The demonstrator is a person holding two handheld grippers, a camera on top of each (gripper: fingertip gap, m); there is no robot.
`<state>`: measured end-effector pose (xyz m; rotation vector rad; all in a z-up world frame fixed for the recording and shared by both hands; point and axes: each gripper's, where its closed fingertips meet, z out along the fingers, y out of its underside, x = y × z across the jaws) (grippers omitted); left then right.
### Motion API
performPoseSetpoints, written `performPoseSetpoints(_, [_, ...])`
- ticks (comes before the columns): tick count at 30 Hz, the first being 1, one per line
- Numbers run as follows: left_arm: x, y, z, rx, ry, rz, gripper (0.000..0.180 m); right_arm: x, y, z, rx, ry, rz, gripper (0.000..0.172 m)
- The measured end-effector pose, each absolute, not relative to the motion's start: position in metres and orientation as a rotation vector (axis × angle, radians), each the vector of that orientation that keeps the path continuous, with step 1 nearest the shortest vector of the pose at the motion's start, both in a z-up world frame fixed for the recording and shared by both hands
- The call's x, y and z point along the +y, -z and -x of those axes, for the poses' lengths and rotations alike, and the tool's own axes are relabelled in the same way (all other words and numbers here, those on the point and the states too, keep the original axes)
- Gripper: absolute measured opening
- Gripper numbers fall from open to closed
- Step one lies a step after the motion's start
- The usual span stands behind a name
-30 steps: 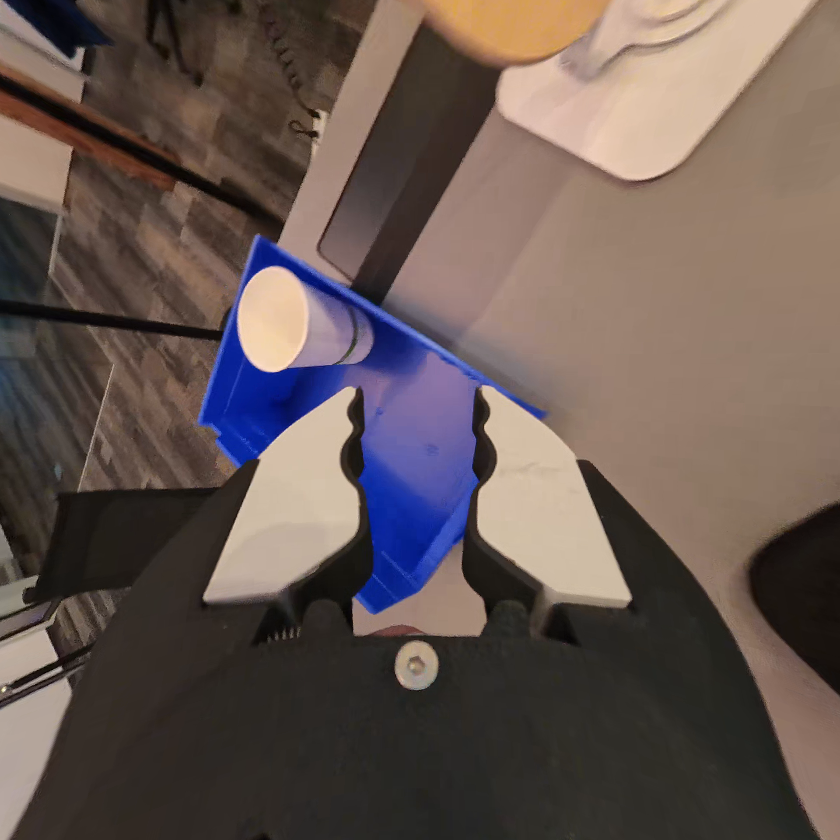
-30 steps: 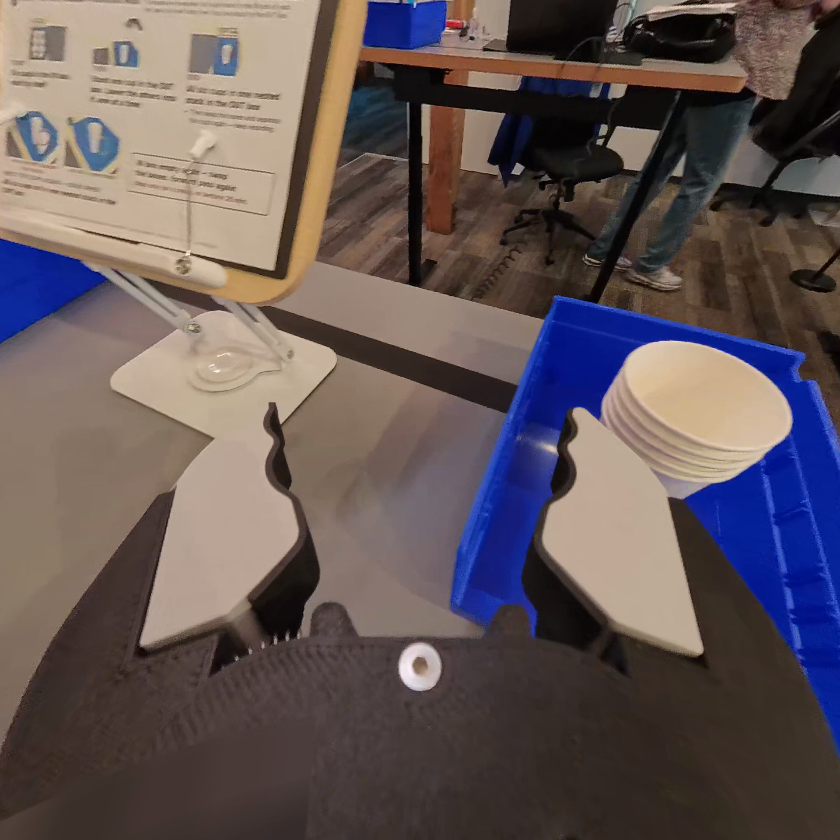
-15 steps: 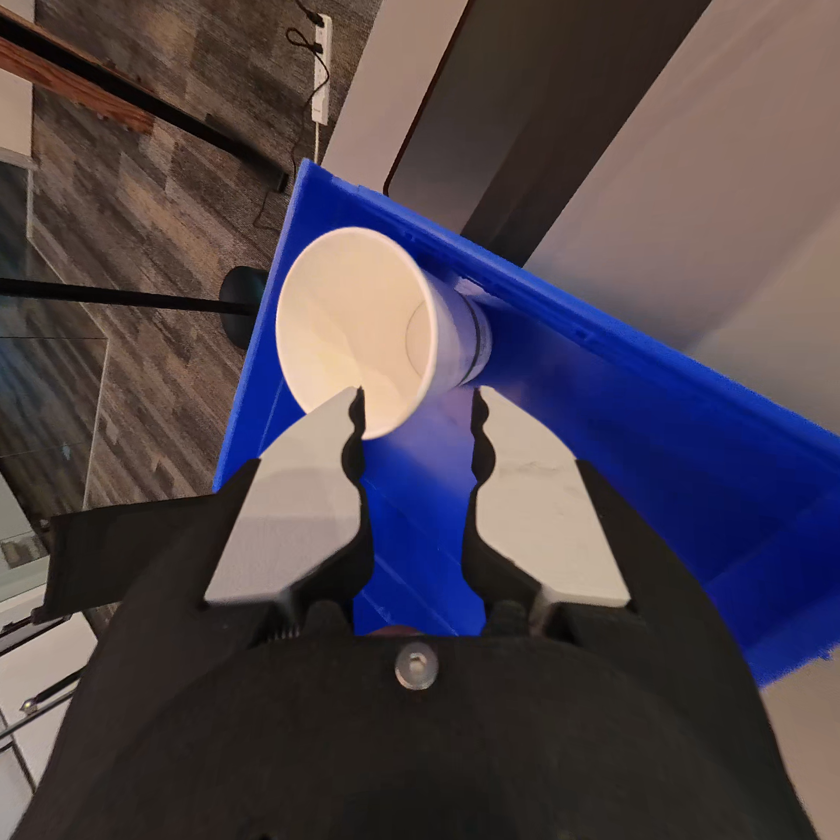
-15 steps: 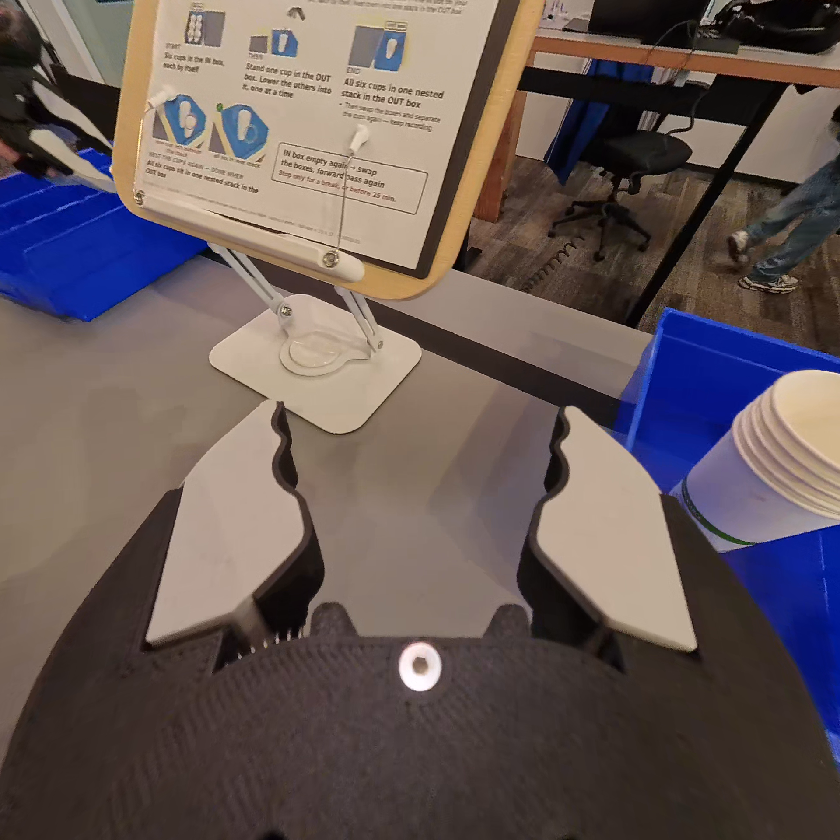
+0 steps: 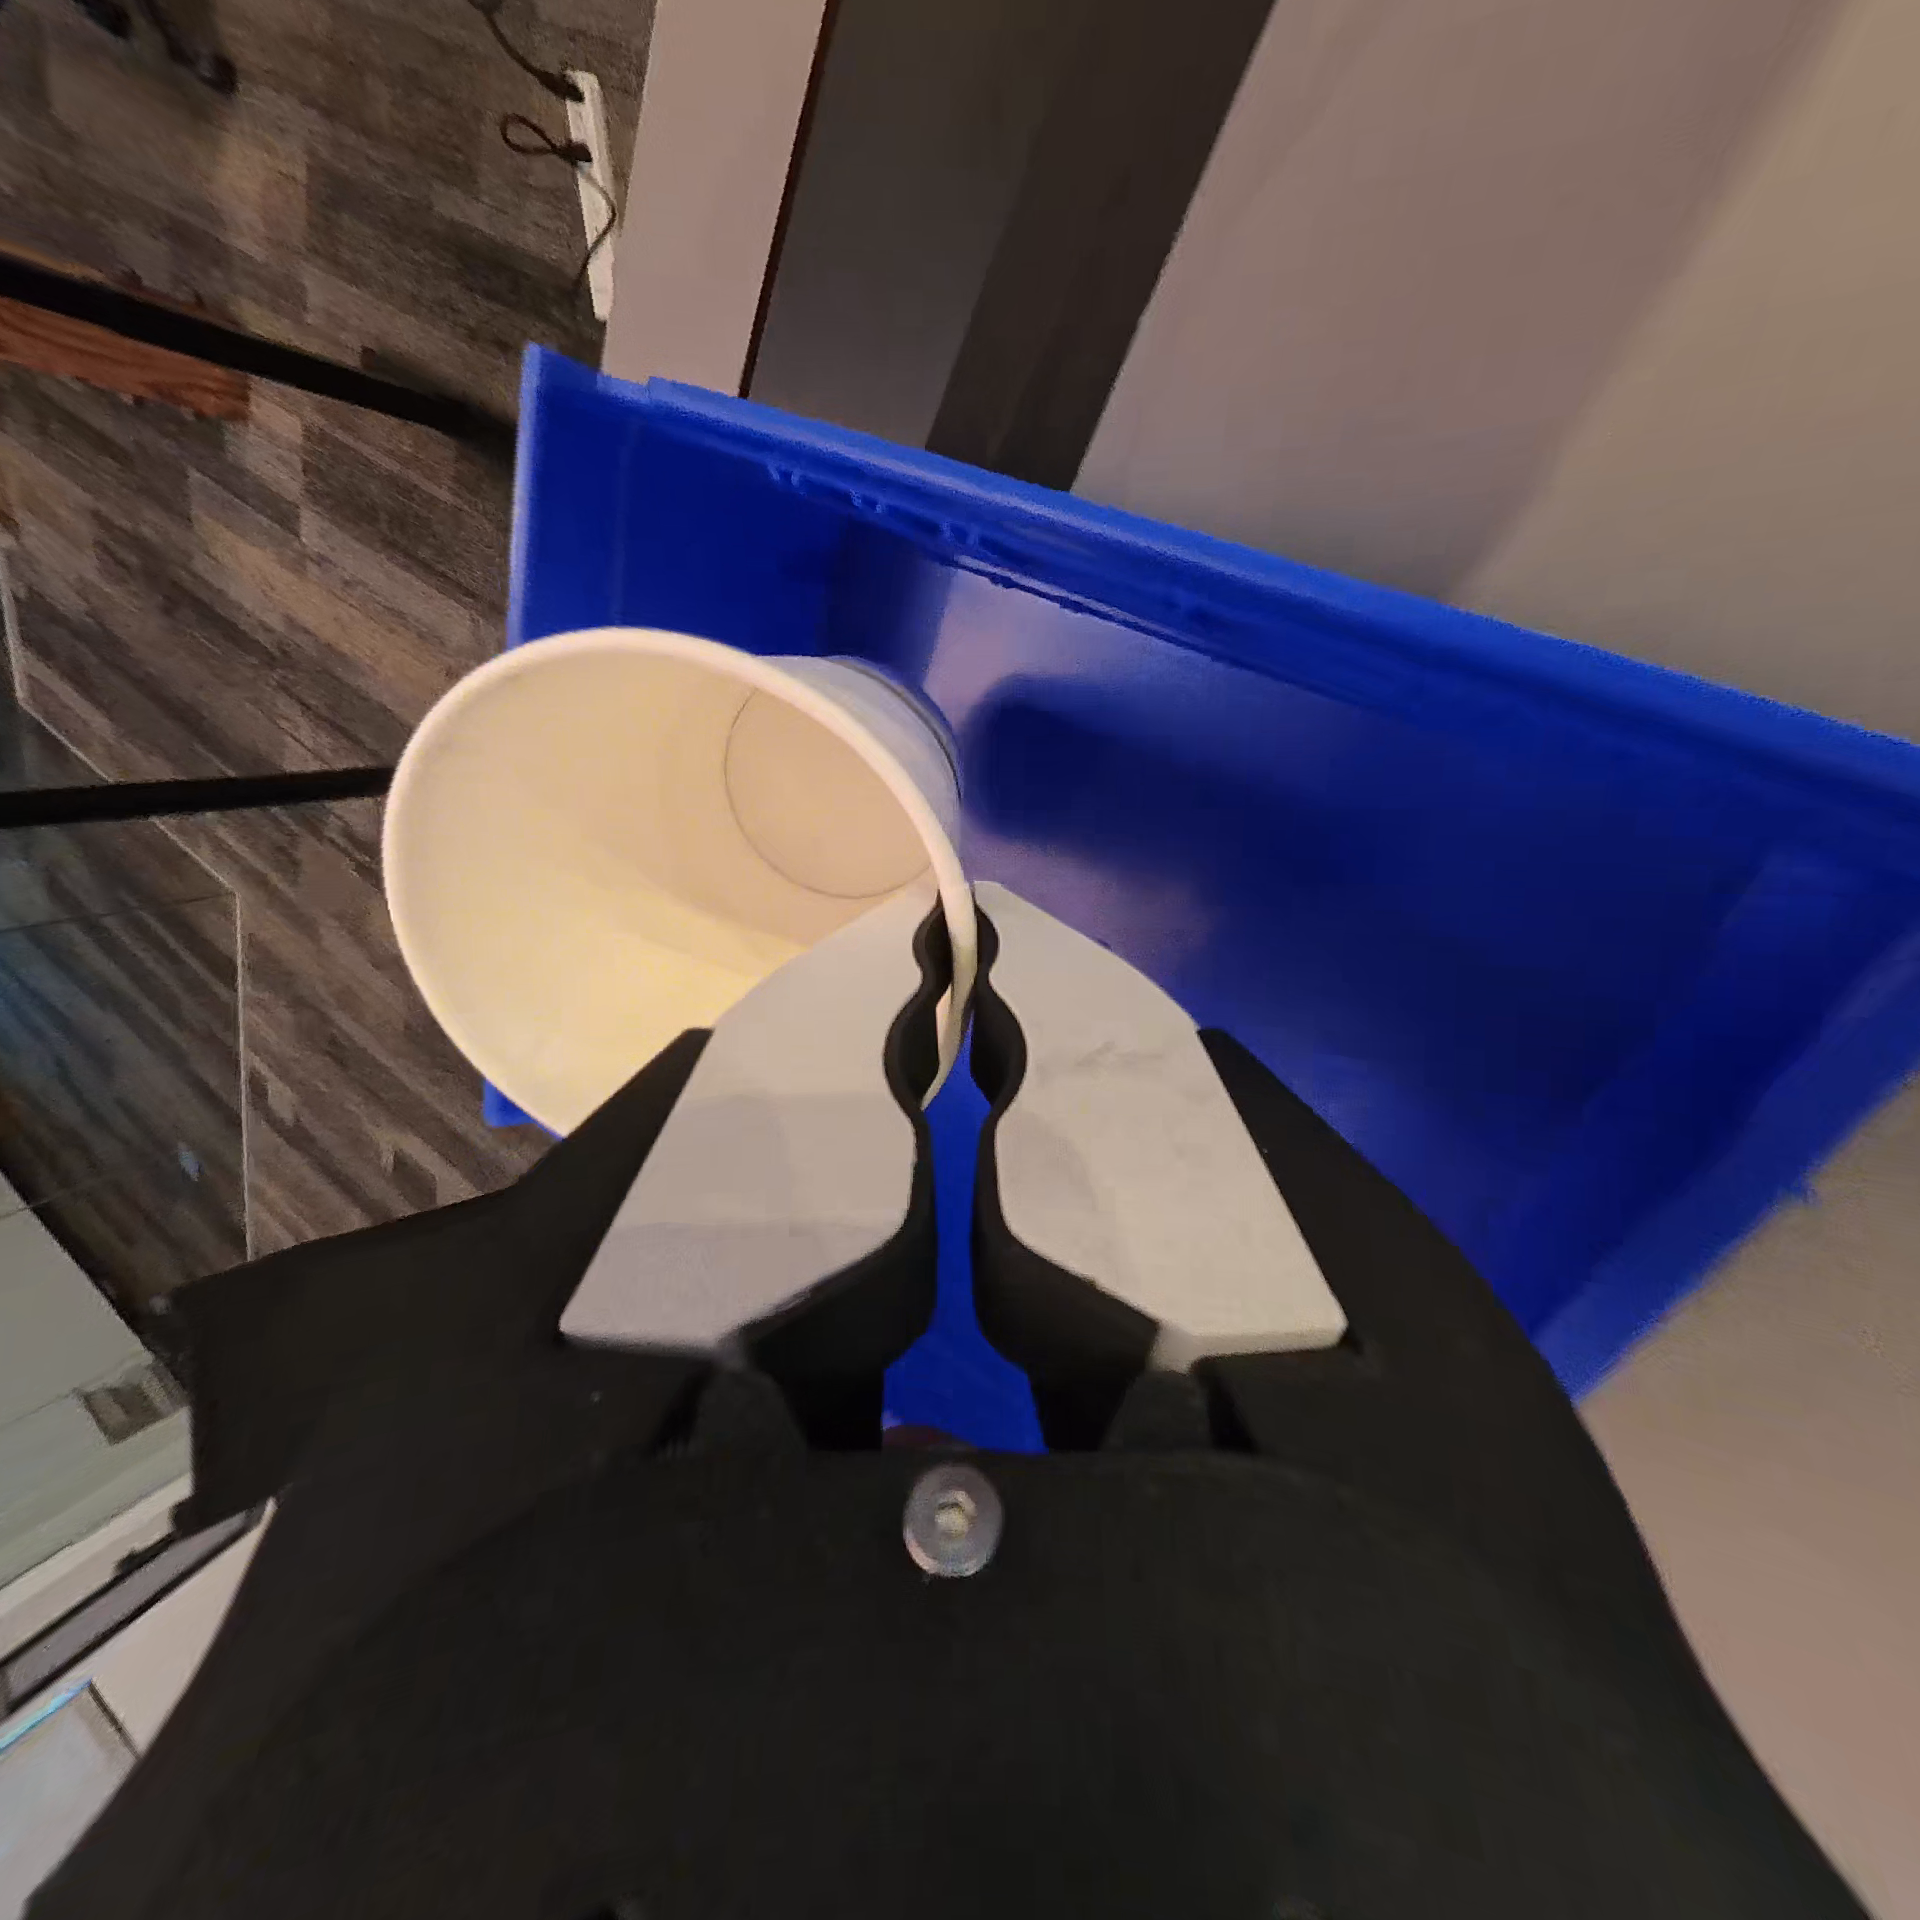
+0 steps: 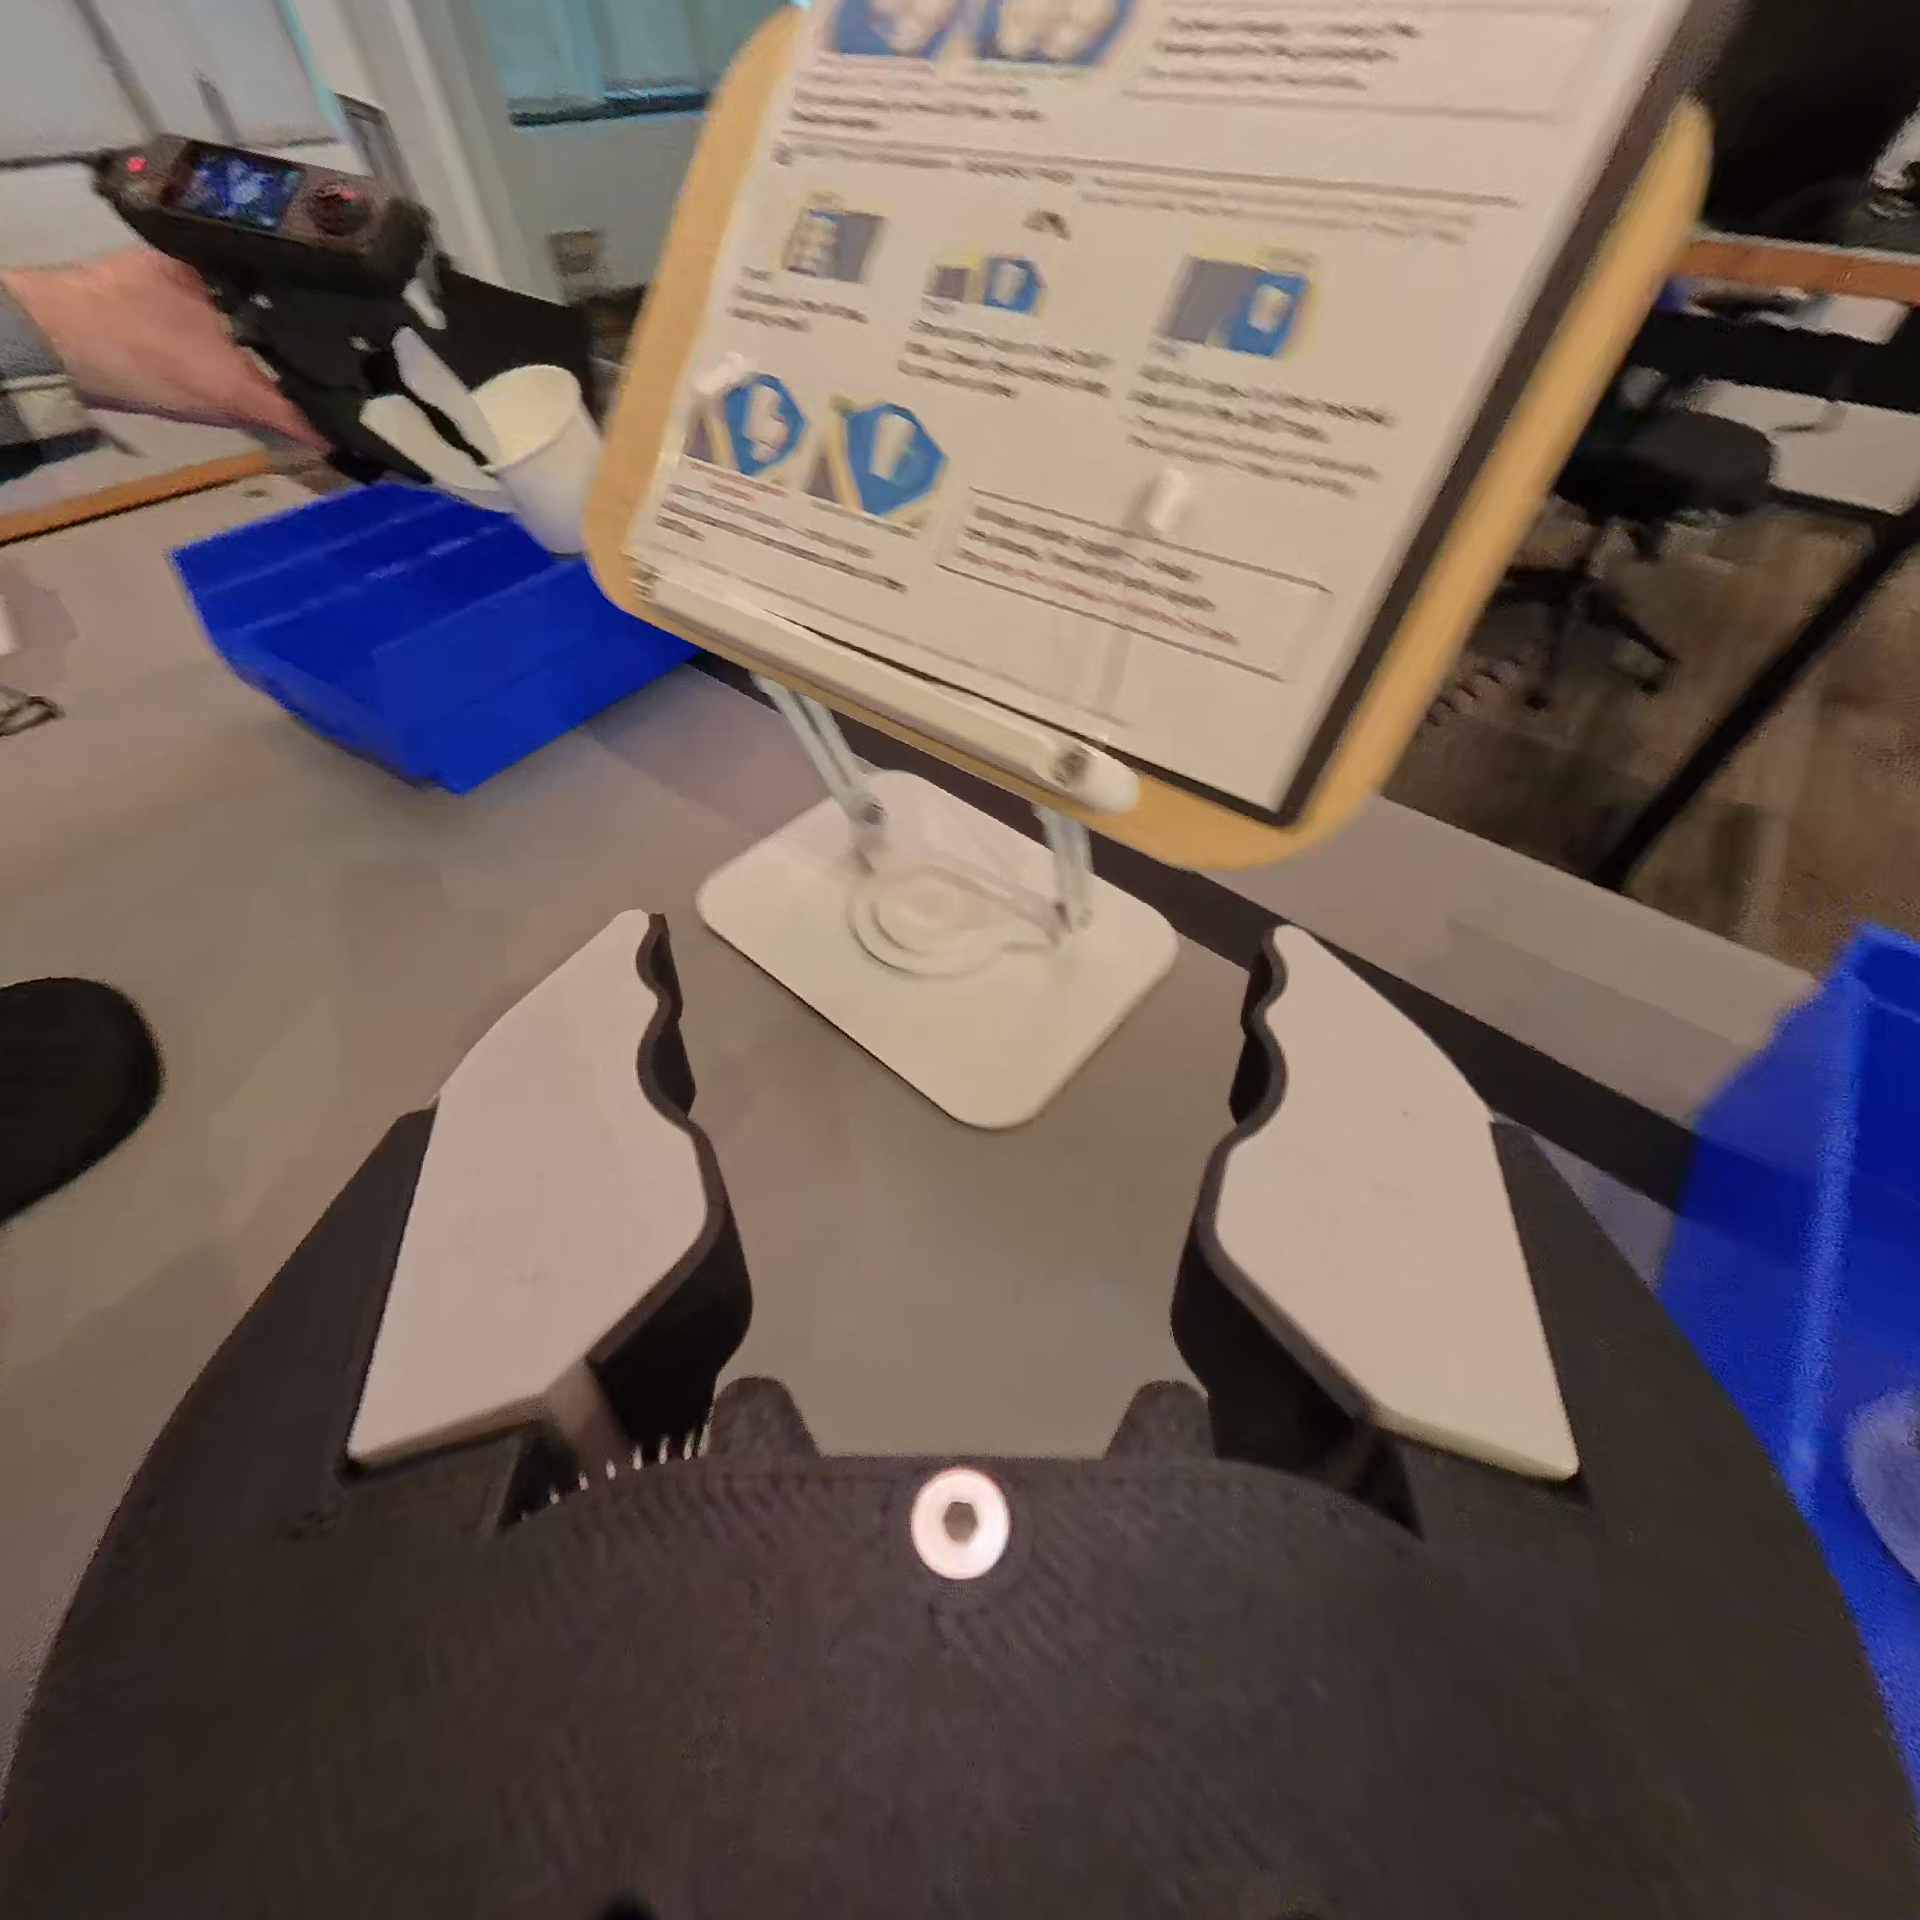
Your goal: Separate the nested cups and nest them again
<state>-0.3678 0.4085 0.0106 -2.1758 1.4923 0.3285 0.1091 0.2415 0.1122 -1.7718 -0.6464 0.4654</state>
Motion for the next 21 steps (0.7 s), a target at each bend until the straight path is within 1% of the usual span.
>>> performPoseSetpoints(6, [0.331,-0.088,0.347,1.611,-0.255,2.021,0.001,0.224,-0.139,-0.005,-0.895,-0.68,1.588,0.104])
performPoseSetpoints(10, [0.267,-0.132,0.293,1.803,-0.179,1.809,0.001,0.206,-0.158,0.057,-1.055,-0.838,1.454,0.112])
performPoseSetpoints(13, [0.223,-0.15,0.246,1.968,-0.094,1.668,0.0,0.198,-0.171,0.09,-1.14,-0.938,1.399,0.12])
performPoseSetpoints(19, [0.162,-0.169,0.169,2.205,0.016,1.394,0.0,0.184,-0.186,0.118,-1.256,-1.013,1.308,0.117])
performPoseSetpoints(21, [0.15,-0.17,0.15,2.256,0.046,1.334,0.0,0.175,-0.187,0.12,-1.286,-1.033,1.282,0.114])
